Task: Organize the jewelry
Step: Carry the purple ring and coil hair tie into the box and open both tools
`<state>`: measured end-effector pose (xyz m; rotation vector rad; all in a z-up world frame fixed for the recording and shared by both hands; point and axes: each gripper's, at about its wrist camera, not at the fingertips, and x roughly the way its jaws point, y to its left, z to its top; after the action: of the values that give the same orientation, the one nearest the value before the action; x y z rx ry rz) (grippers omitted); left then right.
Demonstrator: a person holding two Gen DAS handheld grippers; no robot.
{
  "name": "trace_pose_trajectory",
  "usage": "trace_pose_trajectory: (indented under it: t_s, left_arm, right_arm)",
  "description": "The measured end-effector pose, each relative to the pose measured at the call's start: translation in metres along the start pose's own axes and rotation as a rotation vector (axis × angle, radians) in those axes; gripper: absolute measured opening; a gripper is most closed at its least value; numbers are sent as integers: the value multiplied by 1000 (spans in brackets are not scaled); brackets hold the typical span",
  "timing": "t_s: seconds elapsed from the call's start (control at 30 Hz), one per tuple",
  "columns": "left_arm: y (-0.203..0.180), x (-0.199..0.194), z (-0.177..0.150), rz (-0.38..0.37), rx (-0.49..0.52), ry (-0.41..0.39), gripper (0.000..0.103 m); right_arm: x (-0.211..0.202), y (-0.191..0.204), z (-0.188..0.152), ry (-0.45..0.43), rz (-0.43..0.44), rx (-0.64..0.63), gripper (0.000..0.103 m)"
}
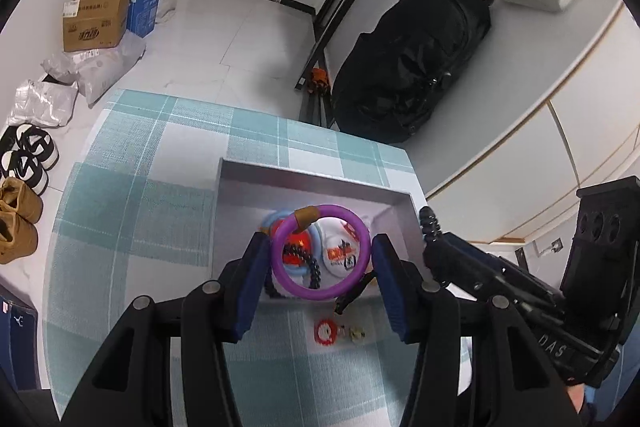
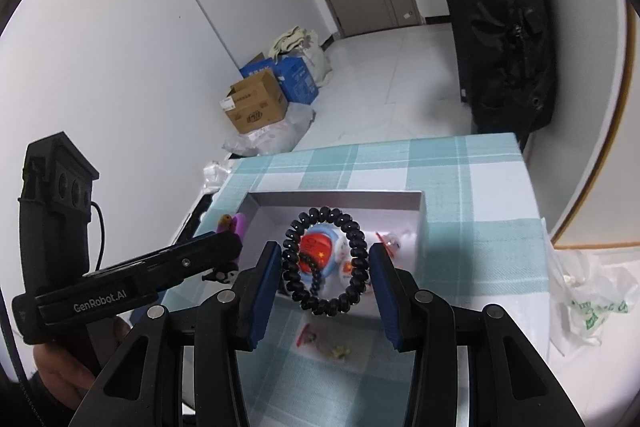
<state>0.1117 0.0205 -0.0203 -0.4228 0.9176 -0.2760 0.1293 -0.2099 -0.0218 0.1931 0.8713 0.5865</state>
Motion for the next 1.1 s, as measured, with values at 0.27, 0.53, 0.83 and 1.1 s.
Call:
trace_pose_trajectory:
  t_s: [0.27, 0.53, 0.83, 1.1]
  left_arm:
    - [11, 16, 9, -1, -23, 34, 47]
    - [11, 25, 18, -12, -20, 35, 47]
    - [9, 33, 15, -11, -21, 61, 47]
    - [3, 36, 12, -12, 9, 60, 47]
  right_arm:
    - [26, 3, 13, 35, 4, -4, 44]
    - [37, -1, 18, 54, -4, -16, 44]
    - [38, -10, 18, 69, -1, 22, 44]
    - [39, -13, 19, 78, -16, 42, 46]
